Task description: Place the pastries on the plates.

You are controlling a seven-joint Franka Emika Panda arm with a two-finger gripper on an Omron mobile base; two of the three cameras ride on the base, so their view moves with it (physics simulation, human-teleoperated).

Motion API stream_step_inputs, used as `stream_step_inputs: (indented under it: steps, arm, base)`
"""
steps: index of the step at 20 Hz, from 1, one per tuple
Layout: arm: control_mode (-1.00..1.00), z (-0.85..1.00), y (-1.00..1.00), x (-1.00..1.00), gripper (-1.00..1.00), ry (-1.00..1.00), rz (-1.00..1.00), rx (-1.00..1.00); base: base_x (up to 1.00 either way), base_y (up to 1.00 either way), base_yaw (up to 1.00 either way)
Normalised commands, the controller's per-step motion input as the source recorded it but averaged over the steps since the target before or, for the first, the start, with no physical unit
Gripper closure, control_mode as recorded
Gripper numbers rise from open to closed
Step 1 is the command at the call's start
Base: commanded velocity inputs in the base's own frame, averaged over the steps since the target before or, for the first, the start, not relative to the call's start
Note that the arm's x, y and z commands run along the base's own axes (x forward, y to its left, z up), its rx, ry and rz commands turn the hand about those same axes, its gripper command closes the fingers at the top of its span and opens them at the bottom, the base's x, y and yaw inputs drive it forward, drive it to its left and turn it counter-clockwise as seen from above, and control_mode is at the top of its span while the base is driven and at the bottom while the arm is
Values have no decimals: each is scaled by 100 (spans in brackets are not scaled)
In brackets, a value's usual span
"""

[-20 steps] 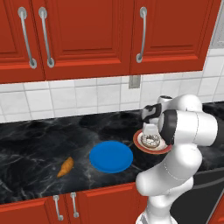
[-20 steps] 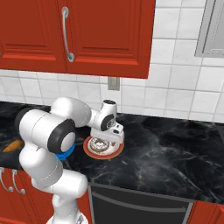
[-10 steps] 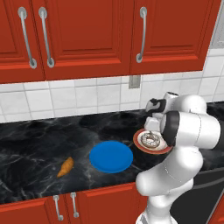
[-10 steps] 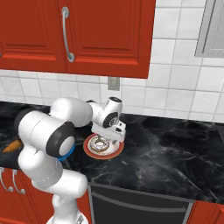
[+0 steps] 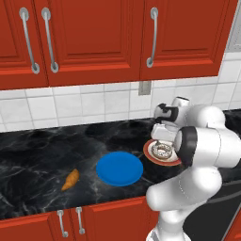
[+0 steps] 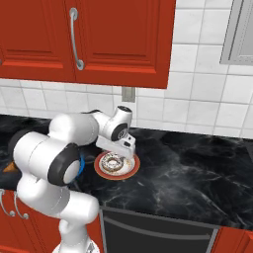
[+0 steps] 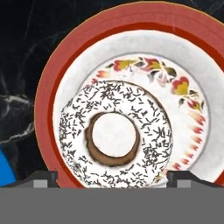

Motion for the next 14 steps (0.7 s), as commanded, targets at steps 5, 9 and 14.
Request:
stream_step_inputs:
  steps: [5, 9, 14]
  arm:
    - [-100, 7, 62, -26, -100, 0, 0, 0]
    - [-100, 6, 73, -24, -100, 0, 0, 0]
    - [-100, 13, 74, -29, -100, 1, 0, 0]
  base:
    - [0, 0, 0]
    - [0, 0, 0]
    - [0, 0, 0]
